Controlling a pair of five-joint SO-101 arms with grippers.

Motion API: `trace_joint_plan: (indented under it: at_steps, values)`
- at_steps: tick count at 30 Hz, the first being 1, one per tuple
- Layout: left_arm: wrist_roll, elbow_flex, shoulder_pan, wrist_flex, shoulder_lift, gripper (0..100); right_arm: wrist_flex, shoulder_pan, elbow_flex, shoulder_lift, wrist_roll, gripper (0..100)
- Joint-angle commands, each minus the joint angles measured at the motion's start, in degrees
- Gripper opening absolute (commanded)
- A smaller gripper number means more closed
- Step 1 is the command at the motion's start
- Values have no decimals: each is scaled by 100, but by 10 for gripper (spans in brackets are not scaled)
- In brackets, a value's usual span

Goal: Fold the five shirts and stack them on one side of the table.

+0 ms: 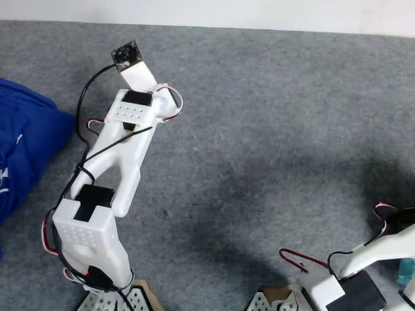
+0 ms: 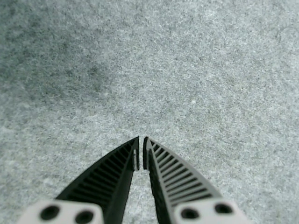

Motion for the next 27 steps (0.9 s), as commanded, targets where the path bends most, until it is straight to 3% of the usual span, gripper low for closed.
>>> trace_joint_plan:
  at_steps: [1, 16, 22, 27]
  values:
    - [9, -22, 92, -79, -251, 52, 233, 215, 277, -154, 431, 7]
    - [9, -13, 92, -79, -251, 52, 215, 1191, 2009, -1130, 976, 7]
    - [9, 4, 101, -79, -251, 52, 215, 1385, 2440, -1209, 1670, 12]
    - [9, 101, 321, -79, -251, 52, 242, 1341, 2484, -1226, 1248, 161]
